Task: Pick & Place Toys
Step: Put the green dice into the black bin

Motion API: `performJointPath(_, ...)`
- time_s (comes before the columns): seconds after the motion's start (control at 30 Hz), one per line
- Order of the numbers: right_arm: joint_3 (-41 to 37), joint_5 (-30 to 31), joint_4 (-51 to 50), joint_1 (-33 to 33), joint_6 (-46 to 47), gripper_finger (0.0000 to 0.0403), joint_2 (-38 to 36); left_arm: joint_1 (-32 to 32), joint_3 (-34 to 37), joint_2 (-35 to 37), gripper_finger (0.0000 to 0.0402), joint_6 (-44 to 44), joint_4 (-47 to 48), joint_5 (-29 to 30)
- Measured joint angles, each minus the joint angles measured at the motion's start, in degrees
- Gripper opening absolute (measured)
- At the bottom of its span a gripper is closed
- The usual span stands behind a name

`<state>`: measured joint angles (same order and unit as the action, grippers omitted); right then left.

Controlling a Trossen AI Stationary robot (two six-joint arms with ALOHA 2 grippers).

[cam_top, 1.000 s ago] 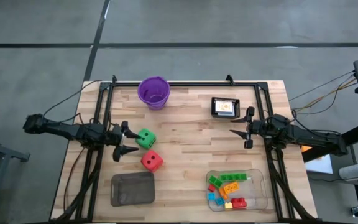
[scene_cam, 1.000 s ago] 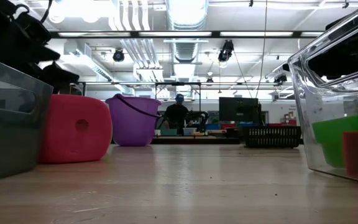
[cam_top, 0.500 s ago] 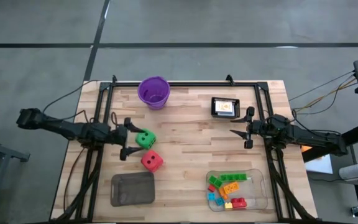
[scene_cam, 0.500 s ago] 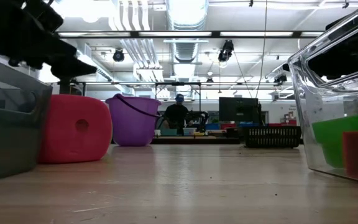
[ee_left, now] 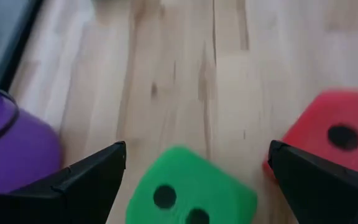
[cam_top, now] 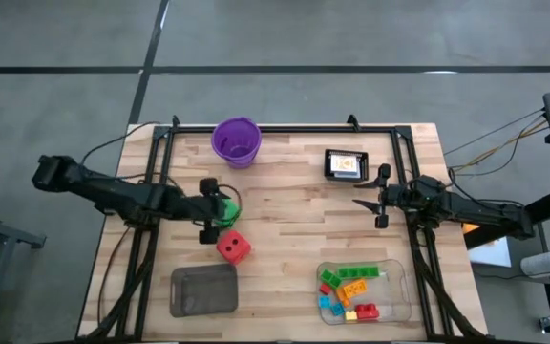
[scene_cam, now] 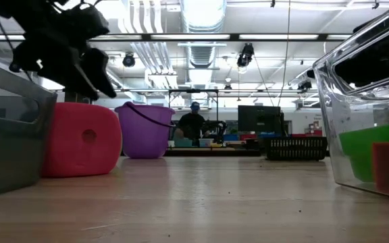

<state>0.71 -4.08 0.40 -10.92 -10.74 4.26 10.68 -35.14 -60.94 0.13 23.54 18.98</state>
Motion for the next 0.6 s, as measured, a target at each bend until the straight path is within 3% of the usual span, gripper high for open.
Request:
performJointPath(0.3,0.0,0.0,0.01,0.0,0.04,0.0191,1.84,0.0,-10.49,-12.24,0.0392,-0.12,18.16,0.24)
performJointPath(0.6,0.0,0.0,0.02,0.0,0.04,0.0191,2.14,-0.02,-10.61,-16.47,0.0391,-0.28,22.45,2.37)
